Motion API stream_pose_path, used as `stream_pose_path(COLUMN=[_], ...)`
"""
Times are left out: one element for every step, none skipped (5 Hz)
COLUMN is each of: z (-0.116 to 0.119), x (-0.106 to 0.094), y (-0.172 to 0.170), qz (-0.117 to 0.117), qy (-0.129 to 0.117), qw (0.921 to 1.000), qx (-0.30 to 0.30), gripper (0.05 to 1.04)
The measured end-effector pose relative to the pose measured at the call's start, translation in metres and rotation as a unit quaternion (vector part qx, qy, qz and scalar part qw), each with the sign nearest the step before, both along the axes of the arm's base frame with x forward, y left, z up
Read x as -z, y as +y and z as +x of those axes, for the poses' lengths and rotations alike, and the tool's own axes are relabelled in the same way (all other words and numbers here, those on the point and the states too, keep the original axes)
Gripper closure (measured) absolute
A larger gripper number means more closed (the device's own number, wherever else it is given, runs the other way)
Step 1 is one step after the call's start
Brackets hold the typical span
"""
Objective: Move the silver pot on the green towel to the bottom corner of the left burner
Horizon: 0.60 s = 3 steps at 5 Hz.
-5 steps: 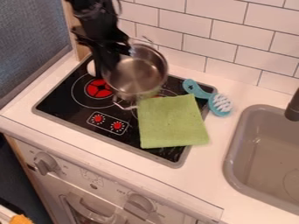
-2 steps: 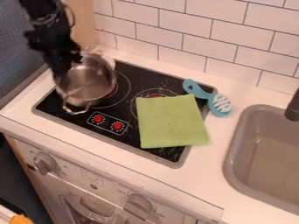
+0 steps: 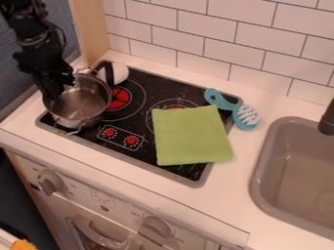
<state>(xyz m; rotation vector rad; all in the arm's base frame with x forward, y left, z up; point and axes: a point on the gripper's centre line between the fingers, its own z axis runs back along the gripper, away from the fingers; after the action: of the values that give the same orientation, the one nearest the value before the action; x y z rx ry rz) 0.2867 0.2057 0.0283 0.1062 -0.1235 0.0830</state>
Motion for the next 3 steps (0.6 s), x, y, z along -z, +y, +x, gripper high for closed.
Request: stream_pose_path(z=[-0.0059,-0.0067,-0.0068], x=[0.0065,0.0064,0.0060], y=[0.0007,0.0023,0.0014], qz=[-0.009,-0.005,-0.007], qy=[0.018,0.020,0.021], qw=[0.9997,0.9995,0.9995], qx=[-0.013,-0.022,-0.023], gripper=[0.798,0.485,0.210])
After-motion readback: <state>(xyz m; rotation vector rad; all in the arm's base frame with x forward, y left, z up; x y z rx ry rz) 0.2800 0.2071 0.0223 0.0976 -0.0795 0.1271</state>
